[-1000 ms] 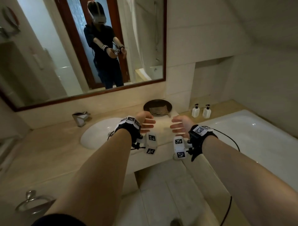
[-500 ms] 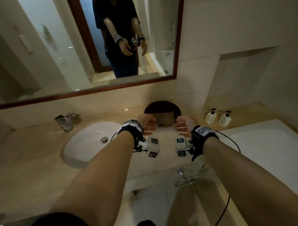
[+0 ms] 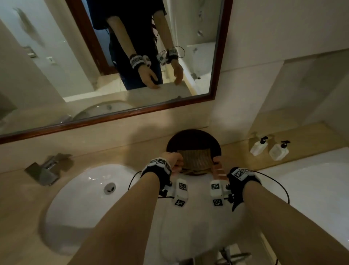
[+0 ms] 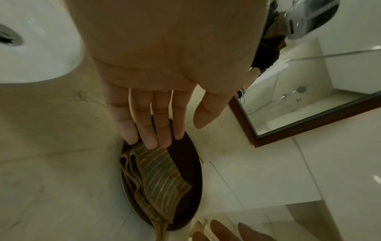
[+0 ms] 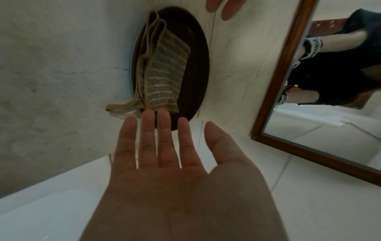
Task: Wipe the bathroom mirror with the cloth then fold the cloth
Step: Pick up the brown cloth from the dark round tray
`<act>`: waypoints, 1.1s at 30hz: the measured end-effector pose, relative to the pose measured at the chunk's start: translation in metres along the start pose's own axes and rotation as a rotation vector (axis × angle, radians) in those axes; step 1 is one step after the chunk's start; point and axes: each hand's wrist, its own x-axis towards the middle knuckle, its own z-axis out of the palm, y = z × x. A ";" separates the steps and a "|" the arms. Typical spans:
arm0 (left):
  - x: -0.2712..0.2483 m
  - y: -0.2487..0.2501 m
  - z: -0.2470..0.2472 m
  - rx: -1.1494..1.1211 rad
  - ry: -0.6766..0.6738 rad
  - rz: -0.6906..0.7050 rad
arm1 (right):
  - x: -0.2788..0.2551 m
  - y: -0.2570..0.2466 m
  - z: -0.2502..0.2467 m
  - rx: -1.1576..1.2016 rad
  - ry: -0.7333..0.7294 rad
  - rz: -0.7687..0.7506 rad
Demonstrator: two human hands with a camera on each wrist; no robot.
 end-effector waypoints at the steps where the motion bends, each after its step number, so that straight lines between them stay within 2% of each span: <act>1: 0.015 0.004 -0.001 0.019 0.019 0.002 | 0.012 -0.003 0.001 -0.024 -0.001 0.001; 5: 0.064 0.019 0.002 0.229 0.072 0.040 | 0.060 -0.007 0.006 -0.064 -0.004 0.044; 9: 0.109 0.024 0.008 0.473 0.075 0.117 | 0.109 -0.012 0.015 -0.120 0.012 0.020; 11: 0.122 0.028 0.013 0.639 0.113 0.175 | 0.145 -0.008 0.018 -0.238 0.063 -0.038; 13: 0.138 0.030 0.020 0.791 0.143 0.246 | 0.162 -0.013 0.023 -0.451 0.118 -0.089; 16: 0.162 0.031 0.030 0.966 0.137 0.280 | 0.163 -0.026 0.026 -0.603 0.231 -0.218; 20: 0.182 0.028 0.037 1.194 0.078 0.305 | 0.177 -0.022 0.027 -0.781 0.171 -0.184; 26: 0.192 0.021 0.037 1.322 0.110 0.310 | 0.183 -0.020 0.021 -0.975 0.102 -0.293; 30: 0.190 0.027 0.034 1.372 0.091 0.300 | 0.182 -0.020 0.021 -0.987 0.085 -0.270; 33: 0.182 0.031 0.029 1.293 0.069 0.316 | 0.174 -0.027 0.019 -0.923 0.105 -0.250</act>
